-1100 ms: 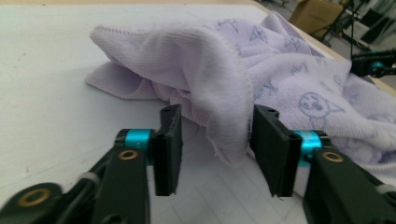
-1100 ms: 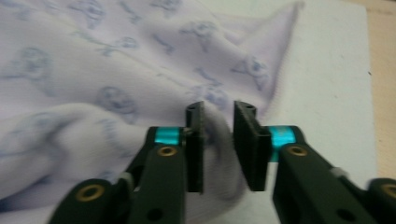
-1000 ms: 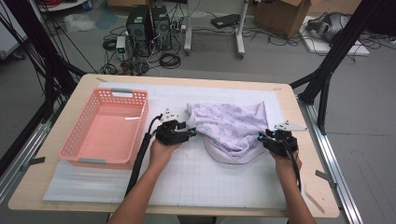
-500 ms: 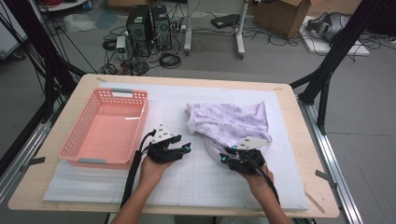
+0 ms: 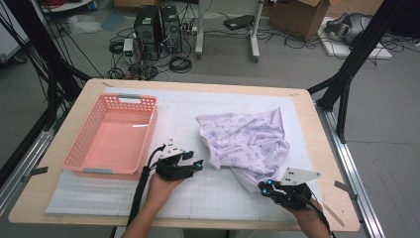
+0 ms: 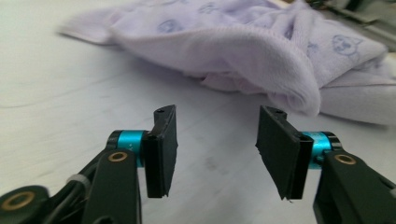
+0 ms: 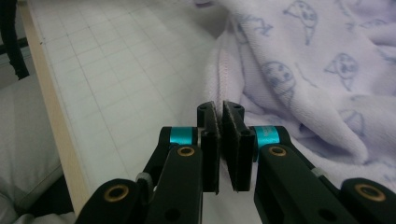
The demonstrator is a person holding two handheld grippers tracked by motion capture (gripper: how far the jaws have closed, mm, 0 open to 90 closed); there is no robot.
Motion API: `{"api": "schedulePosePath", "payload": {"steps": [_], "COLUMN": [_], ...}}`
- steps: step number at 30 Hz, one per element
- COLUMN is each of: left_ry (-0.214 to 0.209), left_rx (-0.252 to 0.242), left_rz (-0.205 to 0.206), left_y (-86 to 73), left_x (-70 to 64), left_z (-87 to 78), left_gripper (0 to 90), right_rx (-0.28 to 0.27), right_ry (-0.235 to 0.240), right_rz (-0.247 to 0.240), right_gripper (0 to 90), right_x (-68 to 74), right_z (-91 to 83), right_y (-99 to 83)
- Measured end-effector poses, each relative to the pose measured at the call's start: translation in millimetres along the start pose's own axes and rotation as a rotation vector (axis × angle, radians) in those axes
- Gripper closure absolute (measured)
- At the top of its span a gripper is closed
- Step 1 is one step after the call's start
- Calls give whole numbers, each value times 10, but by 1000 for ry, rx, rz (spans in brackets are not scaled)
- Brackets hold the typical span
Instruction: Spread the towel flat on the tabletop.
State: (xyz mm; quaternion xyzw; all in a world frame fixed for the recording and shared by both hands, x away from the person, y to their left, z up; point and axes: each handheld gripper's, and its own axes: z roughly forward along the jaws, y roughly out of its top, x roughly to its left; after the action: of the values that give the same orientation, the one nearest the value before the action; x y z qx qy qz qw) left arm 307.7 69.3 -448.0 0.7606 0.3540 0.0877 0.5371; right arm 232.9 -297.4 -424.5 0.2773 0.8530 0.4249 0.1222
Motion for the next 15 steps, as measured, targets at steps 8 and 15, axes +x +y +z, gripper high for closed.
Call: {"api": "schedulePosePath", "payload": {"steps": [8, 15], "left_ry": [-92, 4], "left_rx": [10, 90], "left_rz": [23, 46], "left_y": [220, 368], "left_x": [-240, -221], "left_z": [406, 631], "left_gripper": [387, 765], "right_rx": [-7, -21], "right_ry": [-56, -17], "right_rz": [0, -35], "right_gripper": [751, 692], "right_x": [-15, 90], "right_z": [46, 342], "right_y": [70, 387]}}
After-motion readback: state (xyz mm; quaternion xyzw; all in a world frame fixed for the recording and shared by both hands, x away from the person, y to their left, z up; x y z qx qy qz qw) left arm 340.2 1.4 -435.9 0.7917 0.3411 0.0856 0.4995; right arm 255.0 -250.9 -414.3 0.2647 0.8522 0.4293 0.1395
